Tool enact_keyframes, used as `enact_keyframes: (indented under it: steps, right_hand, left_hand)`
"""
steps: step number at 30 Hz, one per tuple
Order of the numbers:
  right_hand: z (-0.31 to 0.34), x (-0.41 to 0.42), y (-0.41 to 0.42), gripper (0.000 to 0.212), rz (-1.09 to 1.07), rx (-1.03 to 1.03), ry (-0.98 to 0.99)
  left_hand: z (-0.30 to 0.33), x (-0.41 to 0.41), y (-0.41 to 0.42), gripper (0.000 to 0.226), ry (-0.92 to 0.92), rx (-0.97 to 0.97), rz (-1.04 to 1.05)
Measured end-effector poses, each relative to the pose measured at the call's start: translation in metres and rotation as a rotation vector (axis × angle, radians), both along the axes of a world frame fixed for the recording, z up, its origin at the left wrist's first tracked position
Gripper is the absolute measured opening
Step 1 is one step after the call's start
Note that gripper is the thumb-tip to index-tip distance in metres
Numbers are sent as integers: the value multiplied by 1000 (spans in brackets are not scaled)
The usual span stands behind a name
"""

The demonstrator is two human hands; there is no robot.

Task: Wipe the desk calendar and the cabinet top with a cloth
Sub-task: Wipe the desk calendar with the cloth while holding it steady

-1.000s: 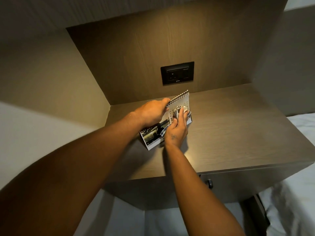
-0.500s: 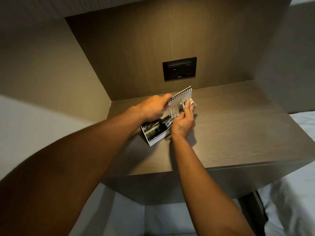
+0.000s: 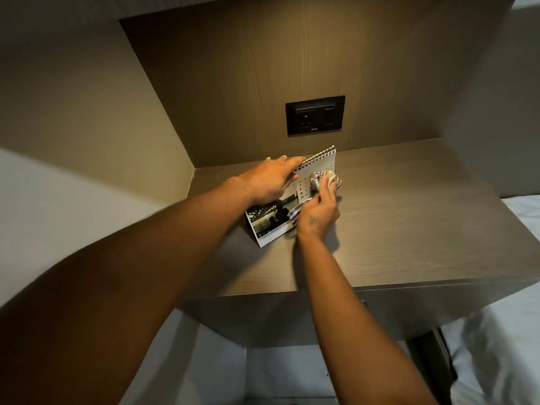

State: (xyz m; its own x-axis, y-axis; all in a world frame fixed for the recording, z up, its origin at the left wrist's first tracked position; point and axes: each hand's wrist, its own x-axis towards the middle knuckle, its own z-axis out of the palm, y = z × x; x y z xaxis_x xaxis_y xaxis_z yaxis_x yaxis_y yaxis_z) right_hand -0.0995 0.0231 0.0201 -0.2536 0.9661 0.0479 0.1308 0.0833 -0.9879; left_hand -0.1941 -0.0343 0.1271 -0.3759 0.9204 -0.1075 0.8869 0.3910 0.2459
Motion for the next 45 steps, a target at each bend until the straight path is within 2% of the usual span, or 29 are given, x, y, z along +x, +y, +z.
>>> enact_keyframes:
  steps: [3, 9, 12, 20, 28, 36, 38, 42, 45]
  right_hand:
    - [1, -1, -6, 48, -2, -8, 11]
    - [-20, 4, -78, 56, 108, -41, 45]
    - [-12, 0, -55, 52, 61, -101, 47]
    - [9, -4, 12, 43, -68, -103, 75]
    - [-2, -2, -67, 47, 25, -130, 92]
    - [40, -5, 30, 41, -71, -53, 71]
    - [33, -3, 12, 41, -74, -73, 78]
    - [6, 3, -62, 49, 50, -91, 71]
    - [5, 1, -54, 50, 42, -97, 58]
  left_hand:
    - [1, 0, 1, 53, -7, 8, -1]
    - [3, 3, 0, 51, -29, 20, -1]
    - [4, 4, -1, 51, -26, 19, 0]
    - [1, 1, 1, 52, -18, 3, 10]
    - [2, 1, -1, 52, -38, 35, -5]
    - [-1, -2, 1, 52, -29, 15, 4]
    - [-3, -3, 1, 53, -26, 15, 4]
    - [-3, -4, 1, 54, -21, 20, -3]
    - [-2, -4, 0, 53, -22, 24, -1]
